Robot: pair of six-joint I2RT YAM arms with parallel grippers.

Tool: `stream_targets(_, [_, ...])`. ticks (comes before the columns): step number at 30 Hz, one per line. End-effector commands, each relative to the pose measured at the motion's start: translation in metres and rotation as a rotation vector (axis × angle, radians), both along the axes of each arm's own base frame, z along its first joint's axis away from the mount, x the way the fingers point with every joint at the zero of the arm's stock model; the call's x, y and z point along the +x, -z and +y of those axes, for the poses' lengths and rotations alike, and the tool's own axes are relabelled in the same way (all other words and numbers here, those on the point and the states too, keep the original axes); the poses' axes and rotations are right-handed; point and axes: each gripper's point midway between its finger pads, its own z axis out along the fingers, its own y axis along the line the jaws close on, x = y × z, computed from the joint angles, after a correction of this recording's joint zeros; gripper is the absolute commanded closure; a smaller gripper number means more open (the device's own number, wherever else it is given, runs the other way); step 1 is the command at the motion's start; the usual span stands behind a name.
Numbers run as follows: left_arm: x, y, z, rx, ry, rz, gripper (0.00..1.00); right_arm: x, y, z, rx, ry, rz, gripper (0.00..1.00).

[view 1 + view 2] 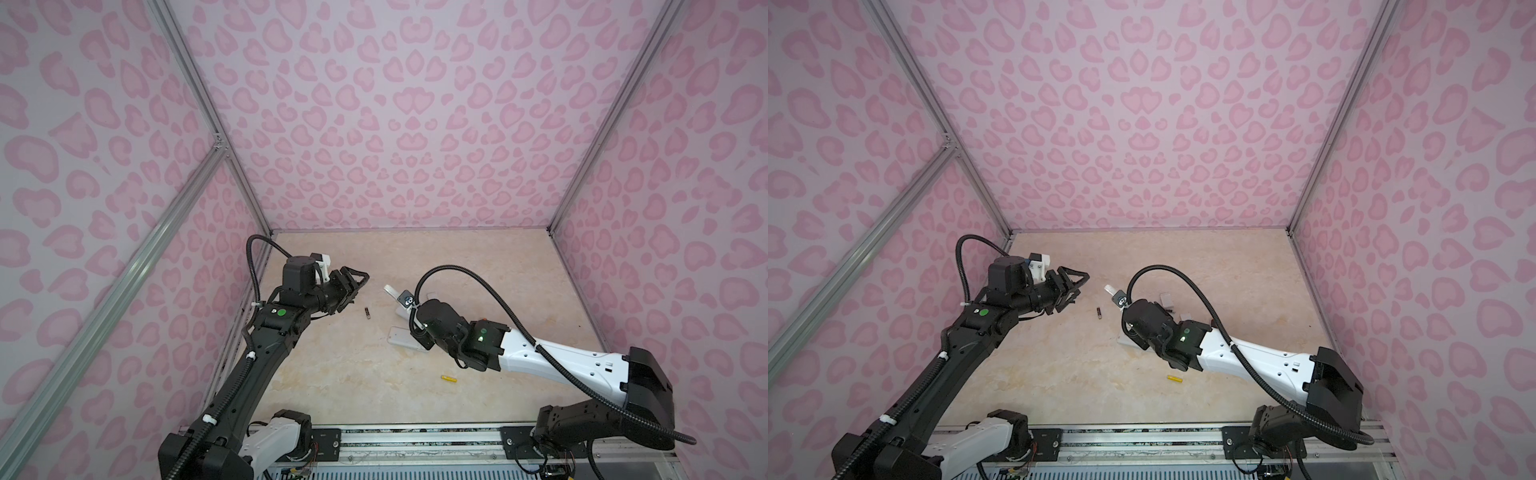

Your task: Unload the batteries from the remote control

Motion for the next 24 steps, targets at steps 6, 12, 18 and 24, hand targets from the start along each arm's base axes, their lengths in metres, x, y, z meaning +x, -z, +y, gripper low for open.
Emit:
stream_targets(6, [-0.013,0.023,-0.014,-0.080,0.019,0.178,0.36,0.002,-0.009,0.001,-0.222,0.014,-0.224,0.88])
stream_targets(12, [-0.018,0.040,-0.025,-0.066,0.045,0.233,0.38,-0.005,-0.003,0.010,-0.265,-0.019,-0.232,0.88])
stream_targets(18, [-0.021,0.052,-0.039,-0.077,0.080,0.278,0.49,-0.010,0.003,0.016,-0.319,-0.048,-0.251,0.87])
stream_targets(24, [-0.024,0.060,-0.044,-0.091,0.086,0.307,0.59,-0.012,0.008,0.017,-0.352,-0.053,-0.255,0.85])
